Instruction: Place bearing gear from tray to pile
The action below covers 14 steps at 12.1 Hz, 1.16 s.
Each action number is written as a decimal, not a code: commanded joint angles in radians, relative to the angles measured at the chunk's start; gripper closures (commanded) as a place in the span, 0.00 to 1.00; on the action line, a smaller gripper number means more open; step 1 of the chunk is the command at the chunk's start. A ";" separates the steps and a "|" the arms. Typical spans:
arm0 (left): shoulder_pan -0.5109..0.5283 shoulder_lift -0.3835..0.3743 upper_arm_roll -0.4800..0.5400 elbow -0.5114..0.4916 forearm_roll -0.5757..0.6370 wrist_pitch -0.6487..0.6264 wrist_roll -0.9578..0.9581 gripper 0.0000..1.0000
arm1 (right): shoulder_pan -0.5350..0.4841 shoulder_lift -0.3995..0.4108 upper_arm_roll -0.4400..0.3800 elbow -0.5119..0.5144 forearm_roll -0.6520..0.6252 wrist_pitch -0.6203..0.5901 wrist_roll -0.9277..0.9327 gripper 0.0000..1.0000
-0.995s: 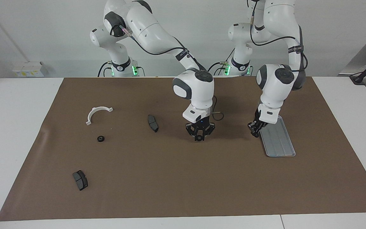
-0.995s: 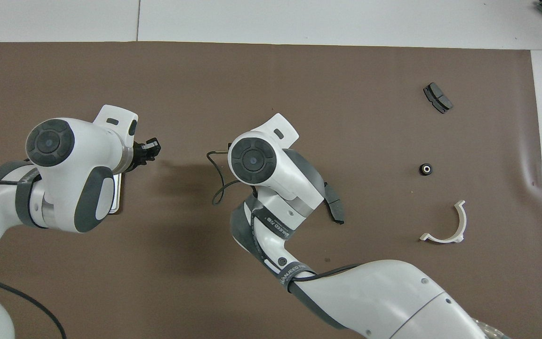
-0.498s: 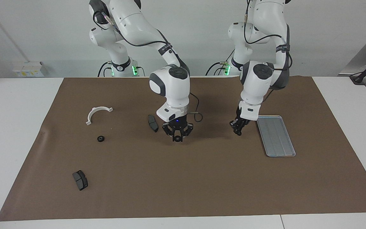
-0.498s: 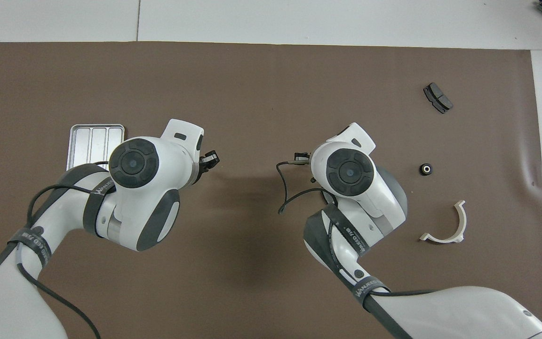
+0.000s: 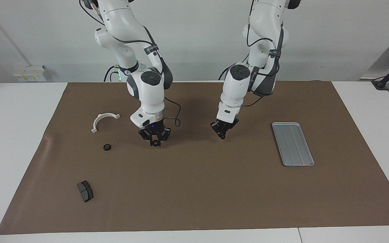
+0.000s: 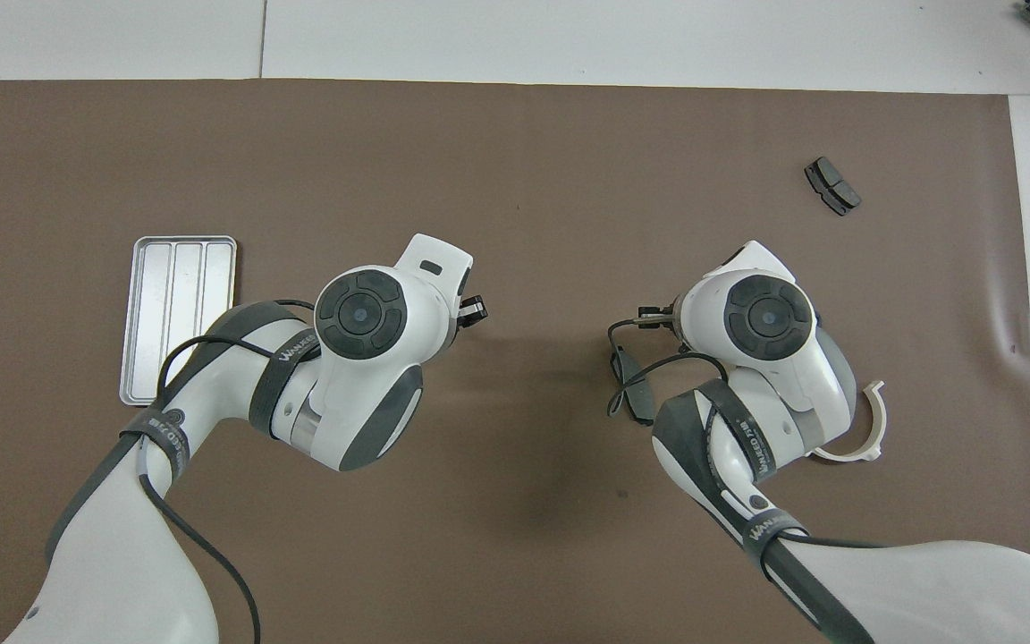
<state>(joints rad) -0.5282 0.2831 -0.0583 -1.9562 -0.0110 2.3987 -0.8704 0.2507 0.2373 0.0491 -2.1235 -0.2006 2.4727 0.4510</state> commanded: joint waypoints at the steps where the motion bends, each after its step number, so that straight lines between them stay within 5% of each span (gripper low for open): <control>1: -0.012 0.019 0.015 0.037 -0.003 -0.004 -0.002 0.31 | -0.053 -0.050 0.017 -0.056 0.072 -0.032 -0.124 1.00; 2: -0.012 0.021 0.015 0.039 0.000 -0.009 -0.002 0.11 | -0.054 -0.056 0.017 -0.067 0.078 -0.050 -0.136 1.00; 3: -0.012 0.021 0.017 0.046 0.002 -0.022 -0.004 0.06 | -0.059 -0.064 0.015 -0.078 0.078 -0.058 -0.143 1.00; 7: 0.097 -0.048 0.026 0.098 0.005 -0.174 0.020 0.06 | -0.090 -0.076 0.015 -0.104 0.078 -0.080 -0.186 1.00; 8: 0.158 -0.094 0.023 0.102 0.003 -0.218 0.060 0.06 | -0.091 -0.076 0.015 -0.105 0.078 -0.081 -0.186 0.90; 10: 0.264 -0.140 0.022 0.124 -0.004 -0.309 0.189 0.06 | -0.090 -0.076 0.015 -0.099 0.078 -0.092 -0.181 0.30; 11: 0.321 -0.143 0.022 0.150 -0.004 -0.360 0.268 0.06 | -0.090 -0.082 0.015 -0.095 0.078 -0.093 -0.181 0.08; 14: 0.465 -0.159 0.026 0.220 -0.047 -0.490 0.531 0.06 | -0.074 -0.101 0.020 -0.058 0.093 -0.110 -0.173 0.01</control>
<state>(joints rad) -0.1290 0.1280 -0.0225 -1.7796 -0.0248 1.9845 -0.4658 0.1800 0.1680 0.0551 -2.1958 -0.1369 2.3954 0.3026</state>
